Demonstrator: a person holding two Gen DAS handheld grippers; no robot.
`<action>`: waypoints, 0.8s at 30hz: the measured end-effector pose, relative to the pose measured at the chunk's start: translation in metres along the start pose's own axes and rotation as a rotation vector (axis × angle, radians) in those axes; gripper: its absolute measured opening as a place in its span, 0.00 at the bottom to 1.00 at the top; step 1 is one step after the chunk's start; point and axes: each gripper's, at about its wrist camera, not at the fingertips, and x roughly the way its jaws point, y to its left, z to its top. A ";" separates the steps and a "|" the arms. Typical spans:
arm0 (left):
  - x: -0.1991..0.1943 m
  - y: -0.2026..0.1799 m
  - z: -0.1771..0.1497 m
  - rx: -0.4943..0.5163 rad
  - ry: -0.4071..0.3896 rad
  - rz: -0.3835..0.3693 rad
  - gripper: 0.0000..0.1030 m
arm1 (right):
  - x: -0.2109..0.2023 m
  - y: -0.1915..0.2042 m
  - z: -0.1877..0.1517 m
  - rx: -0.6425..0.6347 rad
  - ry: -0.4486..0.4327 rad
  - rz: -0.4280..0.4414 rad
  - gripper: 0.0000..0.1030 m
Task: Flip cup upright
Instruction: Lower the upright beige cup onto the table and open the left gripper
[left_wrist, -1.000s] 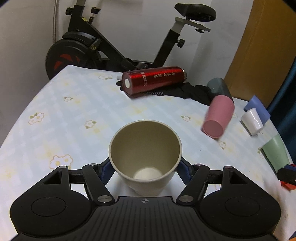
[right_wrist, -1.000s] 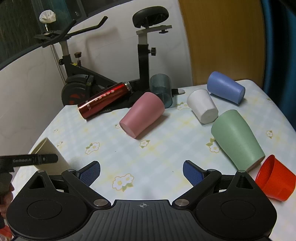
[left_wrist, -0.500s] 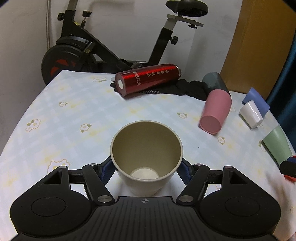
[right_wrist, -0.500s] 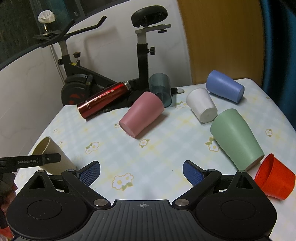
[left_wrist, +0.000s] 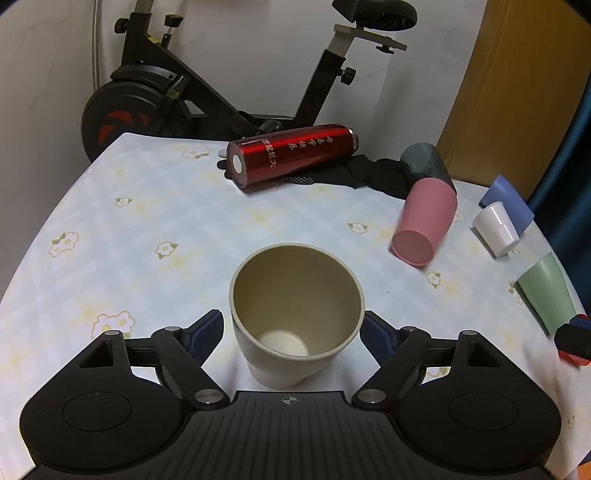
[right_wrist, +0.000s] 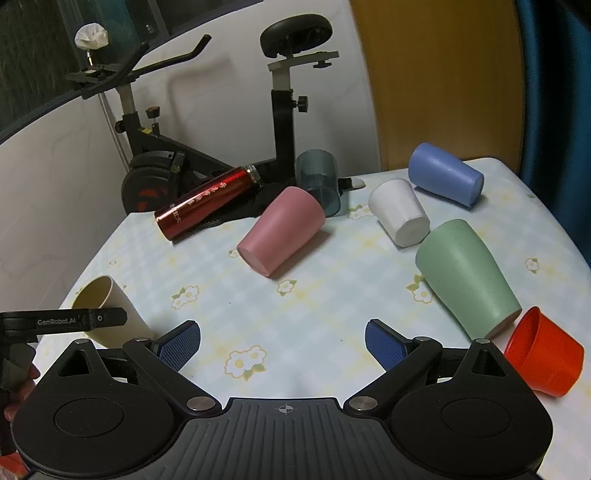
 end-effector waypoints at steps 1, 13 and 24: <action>-0.001 0.000 0.000 -0.001 -0.007 -0.002 0.81 | -0.001 0.000 0.000 0.001 0.000 0.001 0.93; -0.033 -0.010 0.004 0.021 -0.042 0.033 0.84 | -0.019 0.004 0.007 0.002 -0.023 0.003 0.99; -0.092 -0.016 0.014 0.025 -0.165 0.094 0.92 | -0.056 0.012 0.035 -0.020 -0.064 -0.027 1.00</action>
